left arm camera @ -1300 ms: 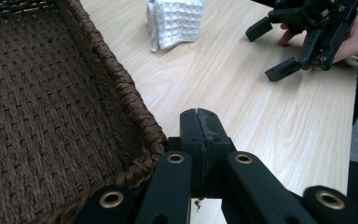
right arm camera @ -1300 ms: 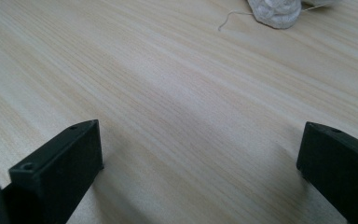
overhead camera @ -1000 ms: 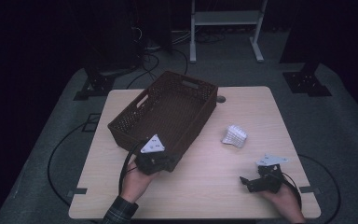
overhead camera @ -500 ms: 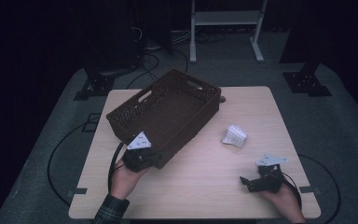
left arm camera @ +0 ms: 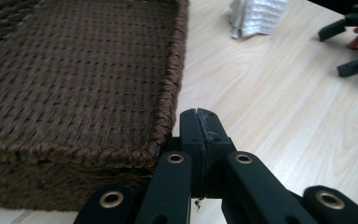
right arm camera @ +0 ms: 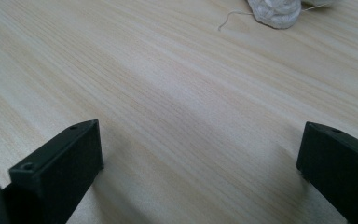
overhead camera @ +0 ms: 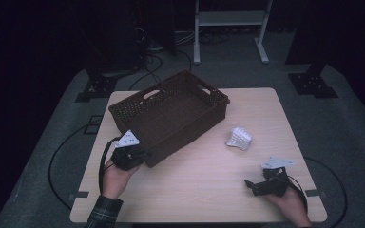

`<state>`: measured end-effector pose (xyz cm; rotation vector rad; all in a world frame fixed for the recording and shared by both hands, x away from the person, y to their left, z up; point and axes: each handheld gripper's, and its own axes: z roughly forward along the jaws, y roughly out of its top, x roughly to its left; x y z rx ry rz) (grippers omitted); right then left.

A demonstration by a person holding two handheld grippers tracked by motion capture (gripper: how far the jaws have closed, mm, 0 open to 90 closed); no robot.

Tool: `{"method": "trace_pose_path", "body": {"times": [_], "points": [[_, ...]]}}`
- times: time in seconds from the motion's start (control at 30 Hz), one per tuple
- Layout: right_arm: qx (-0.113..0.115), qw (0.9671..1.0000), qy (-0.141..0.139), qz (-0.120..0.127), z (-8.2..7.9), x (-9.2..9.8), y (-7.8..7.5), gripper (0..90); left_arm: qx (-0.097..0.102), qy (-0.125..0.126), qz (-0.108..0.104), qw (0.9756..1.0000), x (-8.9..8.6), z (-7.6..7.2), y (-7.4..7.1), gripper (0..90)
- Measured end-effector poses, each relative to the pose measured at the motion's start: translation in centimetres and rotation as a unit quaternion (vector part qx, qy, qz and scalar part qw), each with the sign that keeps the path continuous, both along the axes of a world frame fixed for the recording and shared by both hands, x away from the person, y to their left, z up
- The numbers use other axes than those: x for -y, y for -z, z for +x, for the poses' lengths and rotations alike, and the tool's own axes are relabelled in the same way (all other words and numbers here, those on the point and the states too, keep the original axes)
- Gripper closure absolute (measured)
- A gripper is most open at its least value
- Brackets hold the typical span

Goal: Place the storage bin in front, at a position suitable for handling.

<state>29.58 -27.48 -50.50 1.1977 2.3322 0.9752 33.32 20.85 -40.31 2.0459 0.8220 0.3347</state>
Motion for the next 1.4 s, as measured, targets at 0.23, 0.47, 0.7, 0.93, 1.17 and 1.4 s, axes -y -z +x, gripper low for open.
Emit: {"method": "trace_pose_path", "body": {"times": [0.23,0.47,0.7,0.93,1.17,1.4], "points": [[0.0,1.0,0.0,0.0,0.0,0.0,0.0,0.0,0.006,-0.024,-0.003,0.9997,-1.5,0.5,-0.1,90.0],[0.0,1.0,0.0,0.0,0.0,0.0,0.0,0.0,0.01,-0.043,-0.001,0.999,-2.4,0.8,-0.1,90.0],[0.0,1.0,0.0,0.0,0.0,0.0,0.0,0.0,0.011,-0.051,0.001,0.9986,-3.0,0.9,-0.2,89.9],[0.0,1.0,0.0,0.0,0.0,0.0,0.0,0.0,0.023,-0.042,-0.005,0.9988,-2.6,0.8,-1.2,76.1],[0.0,1.0,0.0,0.0,0.0,0.0,0.0,0.0,0.028,-0.01,-0.014,0.9995,-1.8,1.4,-2.6,57.0],[0.0,1.0,0.0,0.0,0.0,0.0,0.0,0.0,0.032,0.021,0.008,0.9992,-0.2,3.5,-4.1,36.5]]}}
